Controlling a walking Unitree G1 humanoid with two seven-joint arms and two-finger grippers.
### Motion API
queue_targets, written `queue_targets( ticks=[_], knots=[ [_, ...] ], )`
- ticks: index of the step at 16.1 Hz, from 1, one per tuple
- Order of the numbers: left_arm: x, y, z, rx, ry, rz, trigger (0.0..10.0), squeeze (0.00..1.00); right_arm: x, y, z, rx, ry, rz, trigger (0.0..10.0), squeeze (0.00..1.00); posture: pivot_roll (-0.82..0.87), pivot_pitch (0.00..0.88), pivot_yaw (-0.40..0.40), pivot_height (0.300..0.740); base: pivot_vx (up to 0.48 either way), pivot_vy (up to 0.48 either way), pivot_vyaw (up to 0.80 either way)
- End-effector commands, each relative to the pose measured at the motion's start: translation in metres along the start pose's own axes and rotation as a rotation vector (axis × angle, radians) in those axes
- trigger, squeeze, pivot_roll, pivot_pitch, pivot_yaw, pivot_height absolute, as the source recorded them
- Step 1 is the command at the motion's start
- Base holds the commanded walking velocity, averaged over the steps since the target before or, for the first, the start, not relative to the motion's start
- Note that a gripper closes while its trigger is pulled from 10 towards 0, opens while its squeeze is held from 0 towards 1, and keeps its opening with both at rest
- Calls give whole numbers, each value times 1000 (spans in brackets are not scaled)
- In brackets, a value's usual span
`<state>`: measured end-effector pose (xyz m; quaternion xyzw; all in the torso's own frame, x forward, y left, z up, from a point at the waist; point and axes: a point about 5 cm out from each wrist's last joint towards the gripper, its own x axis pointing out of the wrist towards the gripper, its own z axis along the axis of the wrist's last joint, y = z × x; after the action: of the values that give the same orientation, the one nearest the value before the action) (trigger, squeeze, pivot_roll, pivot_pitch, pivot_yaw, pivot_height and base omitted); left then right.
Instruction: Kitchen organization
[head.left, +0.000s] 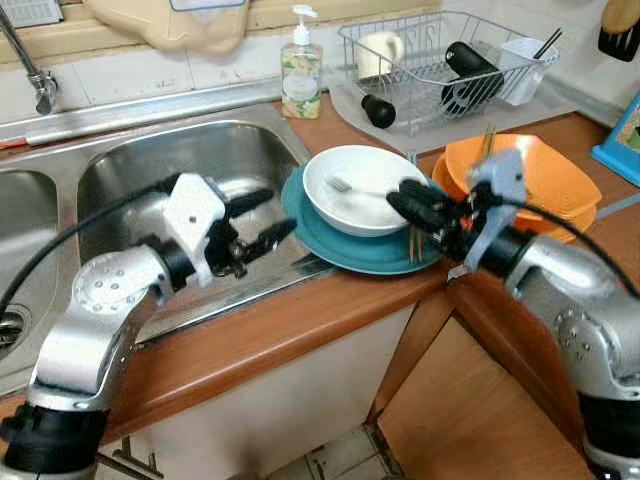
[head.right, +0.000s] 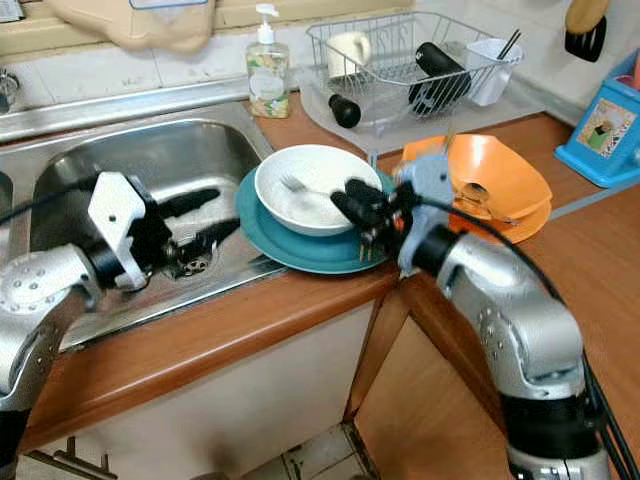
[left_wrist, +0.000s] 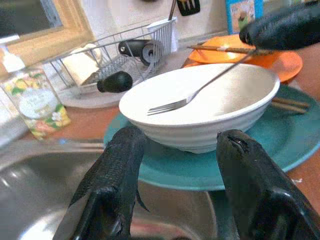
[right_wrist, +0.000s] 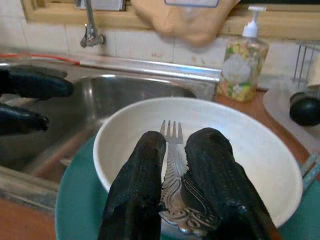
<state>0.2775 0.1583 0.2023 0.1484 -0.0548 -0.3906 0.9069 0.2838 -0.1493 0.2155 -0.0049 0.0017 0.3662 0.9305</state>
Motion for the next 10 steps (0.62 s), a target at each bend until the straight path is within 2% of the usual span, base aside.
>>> queue_targets(
  ticks=[1, 2, 3, 4, 7, 8, 9, 10],
  knots=[
    [8, 4, 6, 120, 10, 2, 10000, 0, 2, 2, 16, -29, -50, 14, 0, 0, -118, 0, 21, 740, 0, 0, 0],
    [9, 4, 6, 138, 10, 3, 10000, 0, 2, 3, 18, -31, -54, 16, 0, 0, -118, 0, 21, 740, 0, 0, 0],
    [14, 6, 10, 217, 14, 4, 10000, 0, 5, 7, 24, -42, -76, 33, 0, 0, -118, 0, 22, 740, 0, 0, 0],
    [17, 7, 11, 261, 17, 12, 10000, 0, 7, 10, 28, -46, -87, 47, 0, 0, -117, 0, 23, 740, 0, 0, 0],
    [25, 11, 11, 345, 2, 54, 10000, 0, 13, 20, 33, -48, -105, 100, 0, 0, -119, 0, 28, 740, 0, 0, 0],
    [28, 10, 11, 366, 2, 46, 2863, 0, 15, 24, 33, -46, -108, 116, 0, 0, -117, 0, 29, 740, 0, 0, 0],
    [30, 10, 11, 387, 0, 46, 706, 0, 17, 28, 33, -43, -109, 131, 0, 0, -115, 0, 29, 740, 0, 0, 0],
    [32, 10, 11, 406, -3, 47, 0, 0, 19, 31, 32, -42, -108, 144, 0, 0, -115, 0, 29, 740, 0, 0, 0]
  ],
)
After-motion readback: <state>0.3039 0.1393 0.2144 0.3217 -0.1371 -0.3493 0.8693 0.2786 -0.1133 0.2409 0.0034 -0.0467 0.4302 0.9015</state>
